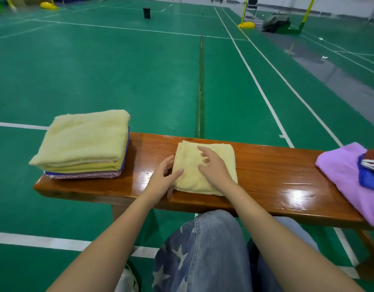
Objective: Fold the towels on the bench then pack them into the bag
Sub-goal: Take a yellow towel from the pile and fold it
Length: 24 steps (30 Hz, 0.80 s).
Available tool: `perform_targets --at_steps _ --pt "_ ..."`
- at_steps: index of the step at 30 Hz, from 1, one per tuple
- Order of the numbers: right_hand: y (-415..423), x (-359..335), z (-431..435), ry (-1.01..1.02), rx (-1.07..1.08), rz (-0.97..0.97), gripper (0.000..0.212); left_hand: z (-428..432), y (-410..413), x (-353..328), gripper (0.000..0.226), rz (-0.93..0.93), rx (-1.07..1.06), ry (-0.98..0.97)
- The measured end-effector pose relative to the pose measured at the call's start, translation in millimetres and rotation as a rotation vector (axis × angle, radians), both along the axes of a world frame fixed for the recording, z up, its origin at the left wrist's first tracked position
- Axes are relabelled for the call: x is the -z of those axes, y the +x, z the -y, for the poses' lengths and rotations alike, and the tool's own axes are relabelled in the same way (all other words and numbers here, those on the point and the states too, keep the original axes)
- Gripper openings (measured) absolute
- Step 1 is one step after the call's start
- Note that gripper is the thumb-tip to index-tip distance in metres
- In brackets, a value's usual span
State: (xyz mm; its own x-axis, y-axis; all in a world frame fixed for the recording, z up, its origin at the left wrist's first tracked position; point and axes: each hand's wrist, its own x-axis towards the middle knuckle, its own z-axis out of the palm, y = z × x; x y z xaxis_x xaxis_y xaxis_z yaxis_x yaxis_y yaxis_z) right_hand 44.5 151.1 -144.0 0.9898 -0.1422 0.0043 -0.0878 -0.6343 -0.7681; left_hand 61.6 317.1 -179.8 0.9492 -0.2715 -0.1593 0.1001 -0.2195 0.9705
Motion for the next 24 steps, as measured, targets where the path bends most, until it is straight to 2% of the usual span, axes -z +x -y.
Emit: perform_targets --at_steps 4,7,11,17,20,24 --pt "-19.1 9.4 45.8 -0.292 0.098 -0.054 0.059 7.2 0.5 0.3 0.069 0.038 0.001 0.145" --pt "-29.7 9.9 67.1 -0.210 0.132 -0.162 0.068 15.6 2.2 -0.9 0.074 0.096 -0.048 0.300" --pt "-31.9 3.4 70.6 -0.056 0.027 -0.231 0.066 31.4 0.1 -9.7 0.068 0.183 -0.091 0.535" --pt "-25.8 -7.6 68.0 -0.089 -0.073 -0.398 0.073 48.2 -3.2 -17.4 0.052 0.146 -0.032 0.581" --pt "-27.3 -7.0 66.1 -0.071 -0.068 -0.392 0.074 54.3 -6.0 -21.0 0.047 0.113 -0.029 0.608" --pt "-33.1 -4.2 63.7 -0.058 -0.040 -0.369 0.074 64.5 -14.4 -24.3 0.047 0.157 -0.074 0.612"
